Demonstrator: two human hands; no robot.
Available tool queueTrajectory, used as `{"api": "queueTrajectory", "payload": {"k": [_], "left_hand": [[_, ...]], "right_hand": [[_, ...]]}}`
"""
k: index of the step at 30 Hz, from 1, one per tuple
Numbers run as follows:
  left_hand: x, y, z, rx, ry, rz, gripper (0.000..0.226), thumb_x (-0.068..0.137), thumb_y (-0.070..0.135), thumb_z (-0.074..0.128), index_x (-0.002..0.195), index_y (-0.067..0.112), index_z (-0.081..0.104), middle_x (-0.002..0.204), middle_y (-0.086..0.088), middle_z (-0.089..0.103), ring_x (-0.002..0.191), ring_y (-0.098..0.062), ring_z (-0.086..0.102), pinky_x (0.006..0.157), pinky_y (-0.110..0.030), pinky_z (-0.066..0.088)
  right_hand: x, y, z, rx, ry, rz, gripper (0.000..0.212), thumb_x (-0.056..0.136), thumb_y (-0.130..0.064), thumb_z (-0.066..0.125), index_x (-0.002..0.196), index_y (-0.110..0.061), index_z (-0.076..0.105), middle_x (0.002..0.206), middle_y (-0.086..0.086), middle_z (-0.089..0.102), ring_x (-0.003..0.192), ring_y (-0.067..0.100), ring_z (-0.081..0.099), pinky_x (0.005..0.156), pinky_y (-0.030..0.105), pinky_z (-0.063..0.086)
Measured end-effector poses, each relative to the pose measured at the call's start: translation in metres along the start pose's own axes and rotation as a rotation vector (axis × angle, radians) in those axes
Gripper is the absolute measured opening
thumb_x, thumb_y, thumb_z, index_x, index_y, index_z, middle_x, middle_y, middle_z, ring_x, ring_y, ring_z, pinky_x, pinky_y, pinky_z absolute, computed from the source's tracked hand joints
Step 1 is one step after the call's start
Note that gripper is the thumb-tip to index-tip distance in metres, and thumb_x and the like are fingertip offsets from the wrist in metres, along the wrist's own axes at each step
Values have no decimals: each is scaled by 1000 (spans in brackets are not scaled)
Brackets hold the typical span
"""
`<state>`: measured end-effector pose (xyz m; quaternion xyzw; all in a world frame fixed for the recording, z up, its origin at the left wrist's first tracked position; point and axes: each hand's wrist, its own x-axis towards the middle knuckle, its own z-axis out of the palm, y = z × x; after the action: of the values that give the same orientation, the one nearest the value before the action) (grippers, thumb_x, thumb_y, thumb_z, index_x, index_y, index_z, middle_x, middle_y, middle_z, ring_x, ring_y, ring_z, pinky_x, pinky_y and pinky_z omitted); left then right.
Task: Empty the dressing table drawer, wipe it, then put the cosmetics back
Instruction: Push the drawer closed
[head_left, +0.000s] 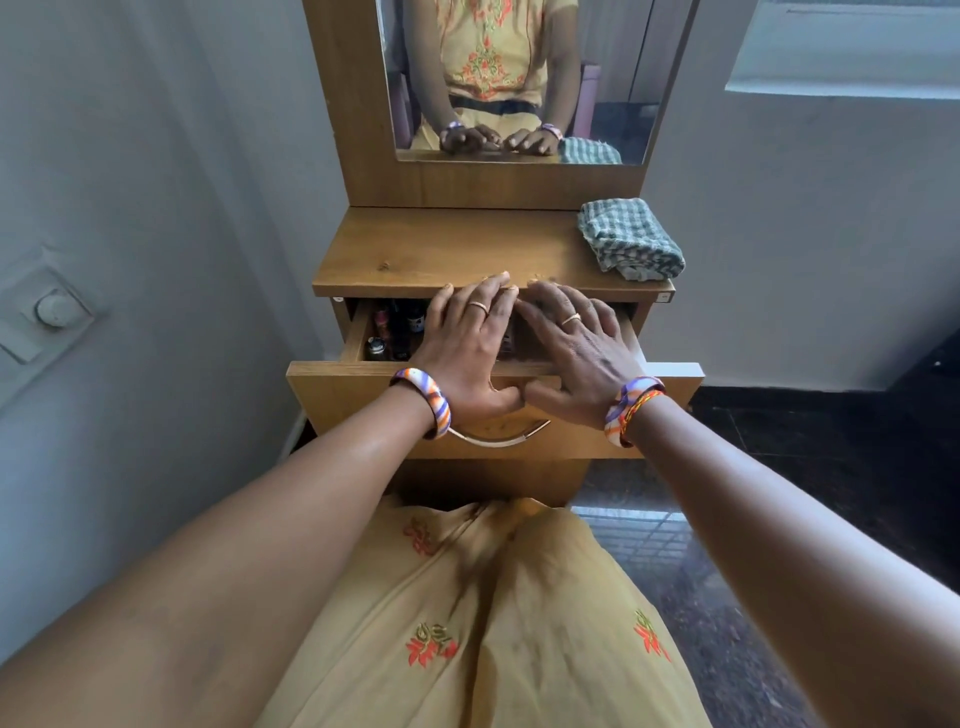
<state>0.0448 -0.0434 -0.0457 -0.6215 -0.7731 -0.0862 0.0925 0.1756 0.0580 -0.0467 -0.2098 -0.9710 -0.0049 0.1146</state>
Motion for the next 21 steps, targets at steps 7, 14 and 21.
{"api": "queueTrajectory", "payload": {"k": [7, 14, 21], "left_hand": [[21, -12, 5, 118, -129, -64, 114, 75, 71, 49, 149, 8, -11, 158, -6, -17, 147, -23, -11, 118, -42, -4], [32, -19, 6, 302, -86, -207, 113, 76, 77, 38, 149, 7, -11, 159, -11, -12, 146, -29, -16, 115, -51, -10], [54, -17, 15, 270, -14, -247, 75, 95, 39, 48, 151, 17, 3, 160, -5, -4, 145, -32, -17, 115, -54, -7]], "right_hand": [[24, 11, 6, -80, -80, -14, 104, 63, -67, 25, 151, -16, 5, 159, 4, -9, 147, 21, -13, 116, 33, -10], [41, 17, 14, -137, -62, -29, 96, 82, -55, 52, 150, -11, 0, 159, 6, 2, 148, 20, -4, 117, 32, -10], [52, 11, 31, -73, 216, 65, 64, 74, -31, 73, 130, -9, 51, 135, 12, 54, 127, 31, 49, 108, 42, 36]]}}
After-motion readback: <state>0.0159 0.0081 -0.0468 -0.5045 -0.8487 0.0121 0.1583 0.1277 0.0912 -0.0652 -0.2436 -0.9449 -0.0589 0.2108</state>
